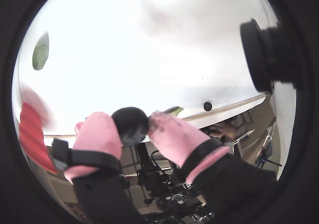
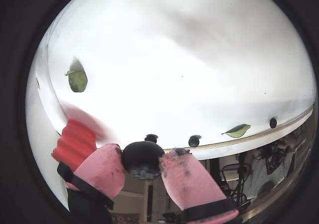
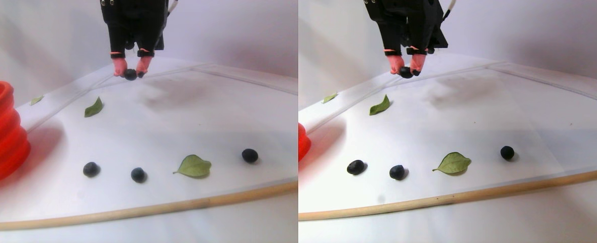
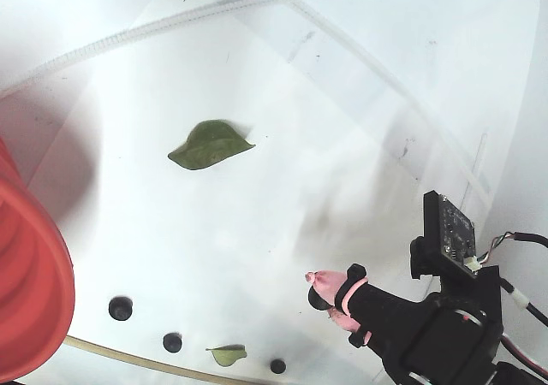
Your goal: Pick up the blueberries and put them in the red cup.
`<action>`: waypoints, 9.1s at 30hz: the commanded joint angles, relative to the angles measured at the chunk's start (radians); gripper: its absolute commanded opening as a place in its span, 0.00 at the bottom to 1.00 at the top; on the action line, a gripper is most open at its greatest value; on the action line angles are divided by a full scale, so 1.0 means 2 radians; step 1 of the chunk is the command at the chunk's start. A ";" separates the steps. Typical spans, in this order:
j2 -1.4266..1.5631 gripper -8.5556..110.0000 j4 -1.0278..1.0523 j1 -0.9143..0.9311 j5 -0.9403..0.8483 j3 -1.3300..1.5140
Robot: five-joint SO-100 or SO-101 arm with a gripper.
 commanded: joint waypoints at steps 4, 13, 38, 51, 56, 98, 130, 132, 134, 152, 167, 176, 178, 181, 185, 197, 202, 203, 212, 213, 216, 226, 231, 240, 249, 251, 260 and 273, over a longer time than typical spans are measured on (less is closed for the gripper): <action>0.060 0.19 0.027 -0.041 0.033 0.002; 0.079 0.19 0.051 -0.089 0.076 0.002; 0.124 0.19 0.100 -0.222 0.196 0.015; 0.133 0.19 0.102 -0.283 0.246 0.028; 0.130 0.19 0.087 -0.300 0.251 0.044; 0.018 0.18 -0.105 -0.390 0.308 0.090; 0.104 0.22 -0.048 -0.328 0.284 0.085; 0.110 0.21 -0.040 -0.315 0.276 0.085; 0.112 0.21 -0.035 -0.301 0.267 0.083; 0.110 0.21 0.014 -0.186 0.176 0.071; 0.064 0.21 0.018 -0.109 0.100 0.085; 0.057 0.20 0.011 -0.088 0.071 0.110; 0.057 0.20 0.011 -0.088 0.067 0.119; 0.062 0.20 0.008 -0.086 0.064 0.132; 0.062 0.20 -0.005 -0.085 0.061 0.152; 0.013 0.20 -0.058 -0.066 0.038 0.179; -0.021 0.20 -0.089 -0.059 0.031 0.183; -0.028 0.20 -0.094 -0.058 0.029 0.184; -0.096 0.20 -0.154 -0.051 0.023 0.186; -0.101 0.20 -0.160 -0.053 0.024 0.186; -0.115 0.20 -0.174 -0.060 0.029 0.188; -0.149 0.20 -0.212 -0.086 0.048 0.202; -0.162 0.20 -0.234 -0.094 0.051 0.215; -0.216 0.20 -0.276 -0.095 0.050 0.214; -0.254 0.20 -0.301 -0.094 0.050 0.202; -0.267 0.20 -0.310 -0.093 0.050 0.198; -0.291 0.20 -0.320 -0.088 0.051 0.174; -0.290 0.20 -0.317 -0.112 0.081 0.167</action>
